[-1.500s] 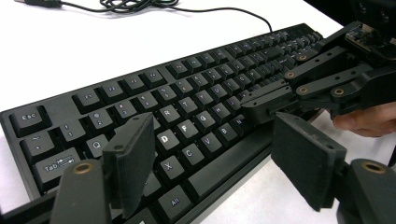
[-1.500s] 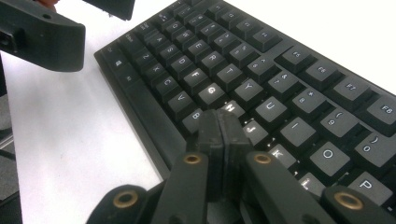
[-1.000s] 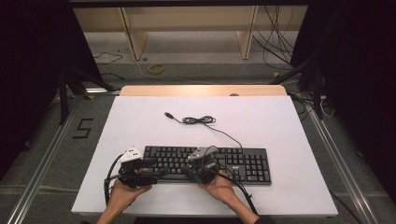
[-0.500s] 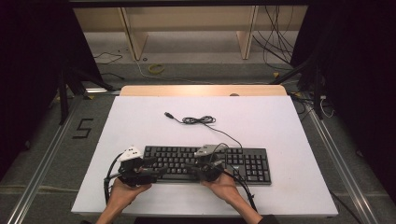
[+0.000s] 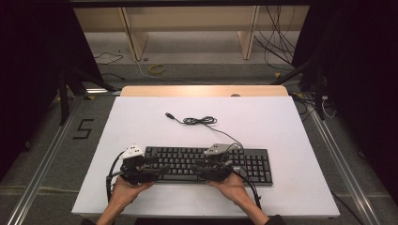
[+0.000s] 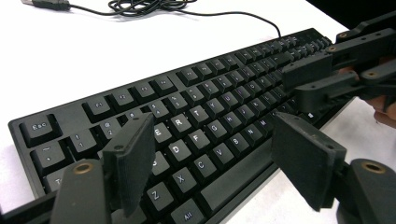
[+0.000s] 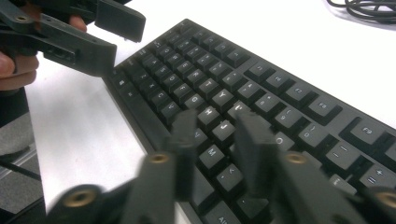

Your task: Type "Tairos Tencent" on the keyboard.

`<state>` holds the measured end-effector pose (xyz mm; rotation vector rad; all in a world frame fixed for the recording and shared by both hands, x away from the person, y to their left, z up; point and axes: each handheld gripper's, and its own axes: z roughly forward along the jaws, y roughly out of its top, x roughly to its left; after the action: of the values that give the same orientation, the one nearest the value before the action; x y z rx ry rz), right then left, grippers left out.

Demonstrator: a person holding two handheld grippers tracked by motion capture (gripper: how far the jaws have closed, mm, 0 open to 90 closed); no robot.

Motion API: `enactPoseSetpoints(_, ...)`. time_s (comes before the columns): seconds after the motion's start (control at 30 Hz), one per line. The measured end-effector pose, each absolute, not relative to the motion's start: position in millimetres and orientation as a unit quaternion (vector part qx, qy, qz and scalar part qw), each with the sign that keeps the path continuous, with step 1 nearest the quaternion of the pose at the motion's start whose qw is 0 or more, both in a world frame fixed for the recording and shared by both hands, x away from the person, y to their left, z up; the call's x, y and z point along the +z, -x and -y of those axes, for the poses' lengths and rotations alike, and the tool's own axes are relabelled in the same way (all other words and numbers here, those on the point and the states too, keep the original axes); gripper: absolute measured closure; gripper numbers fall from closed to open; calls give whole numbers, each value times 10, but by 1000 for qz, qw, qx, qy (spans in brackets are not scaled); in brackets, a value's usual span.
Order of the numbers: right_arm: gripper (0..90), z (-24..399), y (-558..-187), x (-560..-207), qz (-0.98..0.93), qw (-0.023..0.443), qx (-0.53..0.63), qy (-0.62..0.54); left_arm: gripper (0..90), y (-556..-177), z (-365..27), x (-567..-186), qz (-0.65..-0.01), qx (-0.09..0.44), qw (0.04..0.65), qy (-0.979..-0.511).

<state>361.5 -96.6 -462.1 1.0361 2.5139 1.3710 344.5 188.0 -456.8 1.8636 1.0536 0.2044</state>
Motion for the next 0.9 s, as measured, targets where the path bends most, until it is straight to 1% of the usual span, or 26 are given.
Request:
enactPoseSetpoints(0.03,656,966,-3615,-4621,-825,48,450,-340,305,-3445,-1880,-4568,-431,84,475,-762)
enactPoseSetpoints(0.07,610,996,-3614,-4614,-822,45,453,-344,305,-3457,-1879,-4564,-431,84,476,-762)
enactPoseSetpoints(0.33,495,1116,-3589,-4578,-815,53,460,-350,305,-3498,-1864,-4544,-430,85,477,-762)
enactPoseSetpoints(0.9,400,1353,-3498,-4502,-801,76,476,-355,316,-3646,-1751,-4517,-427,84,467,-770)
